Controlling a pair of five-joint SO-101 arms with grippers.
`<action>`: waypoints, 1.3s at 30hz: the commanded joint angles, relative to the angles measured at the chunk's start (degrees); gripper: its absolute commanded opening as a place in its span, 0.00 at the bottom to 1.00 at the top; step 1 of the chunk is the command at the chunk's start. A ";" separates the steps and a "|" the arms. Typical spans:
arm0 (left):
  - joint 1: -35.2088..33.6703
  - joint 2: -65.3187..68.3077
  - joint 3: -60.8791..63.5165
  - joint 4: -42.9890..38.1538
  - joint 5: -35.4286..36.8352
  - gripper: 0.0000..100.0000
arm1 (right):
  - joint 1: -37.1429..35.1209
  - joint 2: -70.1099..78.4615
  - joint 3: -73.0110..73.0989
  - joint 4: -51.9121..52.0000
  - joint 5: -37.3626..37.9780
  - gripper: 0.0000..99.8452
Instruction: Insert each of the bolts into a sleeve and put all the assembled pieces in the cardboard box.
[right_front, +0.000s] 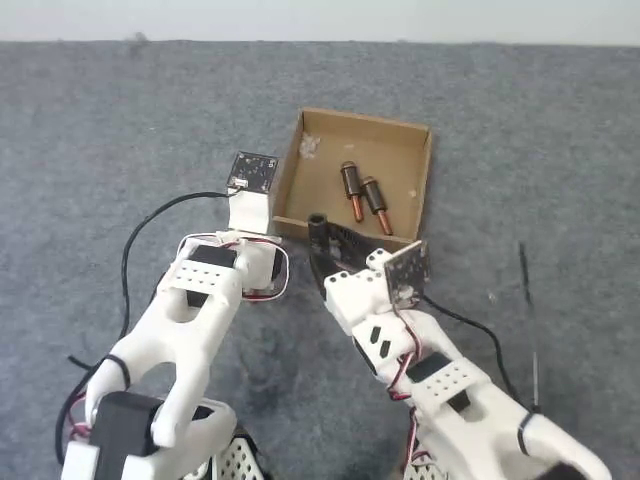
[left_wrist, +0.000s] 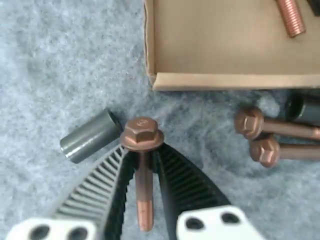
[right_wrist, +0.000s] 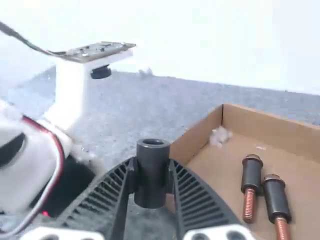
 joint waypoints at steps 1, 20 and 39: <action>-0.35 -3.25 -0.48 -1.32 -0.35 0.03 | -0.40 4.44 -0.35 -10.15 -0.53 0.01; -0.35 -3.78 -0.40 -1.32 -0.53 0.03 | -1.01 35.38 2.20 -52.70 -0.09 0.01; -0.35 -25.67 -0.66 -1.14 0.44 0.03 | -2.33 41.01 1.05 -53.23 -0.09 0.01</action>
